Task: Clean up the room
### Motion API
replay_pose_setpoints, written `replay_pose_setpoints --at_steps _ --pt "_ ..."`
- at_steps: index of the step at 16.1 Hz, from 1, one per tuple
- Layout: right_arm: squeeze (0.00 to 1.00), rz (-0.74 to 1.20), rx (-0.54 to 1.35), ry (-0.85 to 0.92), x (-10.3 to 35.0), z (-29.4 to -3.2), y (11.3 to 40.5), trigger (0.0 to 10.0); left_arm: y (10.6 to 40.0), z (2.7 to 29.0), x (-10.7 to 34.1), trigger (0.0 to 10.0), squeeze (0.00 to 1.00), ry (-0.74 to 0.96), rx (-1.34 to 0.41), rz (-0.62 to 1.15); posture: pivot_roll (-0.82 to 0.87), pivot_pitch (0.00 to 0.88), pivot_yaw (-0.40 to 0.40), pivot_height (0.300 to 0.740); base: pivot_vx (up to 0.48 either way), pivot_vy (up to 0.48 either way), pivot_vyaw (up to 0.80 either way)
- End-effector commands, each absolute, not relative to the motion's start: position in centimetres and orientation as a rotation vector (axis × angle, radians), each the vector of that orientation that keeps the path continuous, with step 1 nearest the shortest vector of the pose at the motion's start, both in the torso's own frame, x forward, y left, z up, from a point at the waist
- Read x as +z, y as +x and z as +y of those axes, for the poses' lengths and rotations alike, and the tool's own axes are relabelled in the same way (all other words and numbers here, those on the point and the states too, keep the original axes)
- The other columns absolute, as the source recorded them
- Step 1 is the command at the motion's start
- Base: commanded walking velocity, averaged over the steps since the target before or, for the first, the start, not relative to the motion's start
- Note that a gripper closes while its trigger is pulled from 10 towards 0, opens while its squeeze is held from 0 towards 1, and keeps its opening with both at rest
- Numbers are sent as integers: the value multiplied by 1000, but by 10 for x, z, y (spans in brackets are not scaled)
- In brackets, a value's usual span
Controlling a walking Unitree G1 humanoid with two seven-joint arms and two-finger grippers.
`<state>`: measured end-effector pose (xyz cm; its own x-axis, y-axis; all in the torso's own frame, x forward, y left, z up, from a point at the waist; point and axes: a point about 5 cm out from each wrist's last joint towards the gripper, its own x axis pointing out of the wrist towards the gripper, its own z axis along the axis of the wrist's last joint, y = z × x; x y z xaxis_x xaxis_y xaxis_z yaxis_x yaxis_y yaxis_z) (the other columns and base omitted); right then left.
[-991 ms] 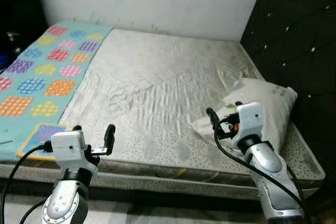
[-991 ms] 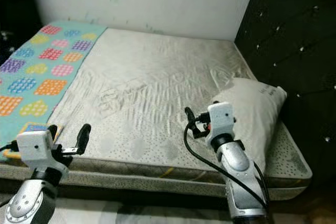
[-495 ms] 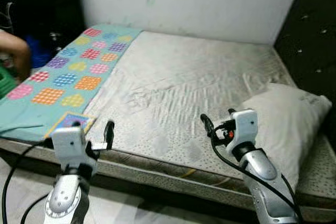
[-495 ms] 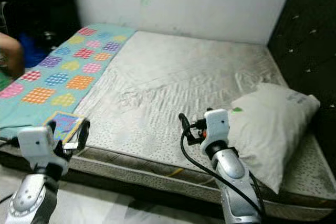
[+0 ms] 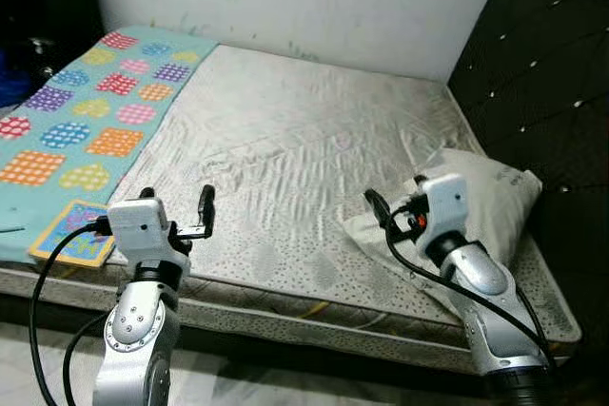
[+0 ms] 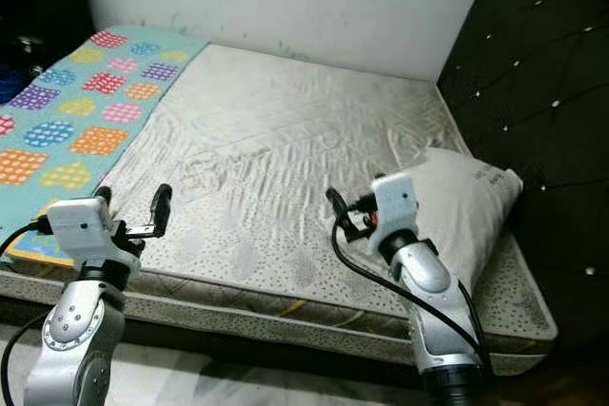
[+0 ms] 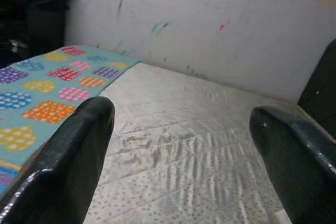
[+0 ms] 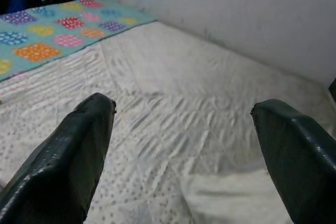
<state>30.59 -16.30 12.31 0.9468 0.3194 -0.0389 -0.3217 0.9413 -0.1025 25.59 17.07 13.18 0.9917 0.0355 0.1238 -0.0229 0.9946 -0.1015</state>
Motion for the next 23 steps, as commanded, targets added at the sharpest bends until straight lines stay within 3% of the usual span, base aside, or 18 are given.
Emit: replay_pose_setpoints --at_steps 1,8,13,17,23 --pt "0 5 313 -107 123 -169 306 10000 254 172 132 10000 0 -83 38 -130 -53 0 -96 740 0 0 0" --pt "0 -13 287 -58 113 -153 294 10000 264 183 129 10000 0 -4 -2 -112 -69 0 -17 740 0 0 0" --pt "0 -34 200 -90 118 -177 286 10000 259 179 112 10000 0 5 -6 -55 -149 0 37 740 0 0 0" --pt "0 -22 162 -137 117 -192 276 10000 251 188 104 10000 0 -31 56 -29 -167 0 29 740 0 0 0" --pt "0 -27 214 -98 120 -178 273 10000 245 181 104 10000 0 -49 17 -22 -137 0 9 740 0 0 0"
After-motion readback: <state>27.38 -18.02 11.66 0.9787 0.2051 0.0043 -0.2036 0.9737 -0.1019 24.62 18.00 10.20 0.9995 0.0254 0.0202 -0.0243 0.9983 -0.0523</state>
